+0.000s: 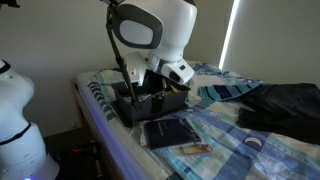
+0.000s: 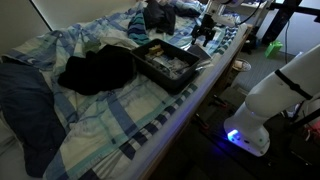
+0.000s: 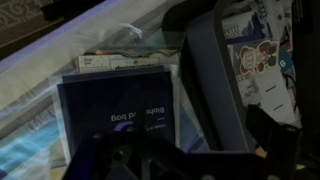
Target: Pick the magazines on the bed and put them in the box
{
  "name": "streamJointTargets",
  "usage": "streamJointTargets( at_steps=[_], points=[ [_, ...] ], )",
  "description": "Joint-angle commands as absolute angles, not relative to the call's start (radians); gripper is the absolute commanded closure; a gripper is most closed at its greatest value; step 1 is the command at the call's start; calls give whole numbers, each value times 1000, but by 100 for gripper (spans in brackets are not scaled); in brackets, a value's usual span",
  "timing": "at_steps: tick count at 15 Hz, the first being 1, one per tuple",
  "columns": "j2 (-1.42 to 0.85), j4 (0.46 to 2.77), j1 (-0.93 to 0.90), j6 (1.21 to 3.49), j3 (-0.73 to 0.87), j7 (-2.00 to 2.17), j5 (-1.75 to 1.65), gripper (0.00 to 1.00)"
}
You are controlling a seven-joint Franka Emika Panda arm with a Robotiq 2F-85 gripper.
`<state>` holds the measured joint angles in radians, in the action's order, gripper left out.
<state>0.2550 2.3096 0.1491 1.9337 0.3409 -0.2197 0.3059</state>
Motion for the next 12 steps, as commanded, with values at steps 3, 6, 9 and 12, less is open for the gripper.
streamJointTargets(
  at_steps=[3, 6, 9, 12],
  points=[
    [165, 2246, 175, 1939, 327, -204, 326, 0],
    [96, 2194, 190, 1933, 331, -209, 328, 0],
    [31, 2150, 210, 1936, 325, -198, 313, 0],
    [-30, 2114, 228, 1930, 323, -204, 314, 0]
  ],
)
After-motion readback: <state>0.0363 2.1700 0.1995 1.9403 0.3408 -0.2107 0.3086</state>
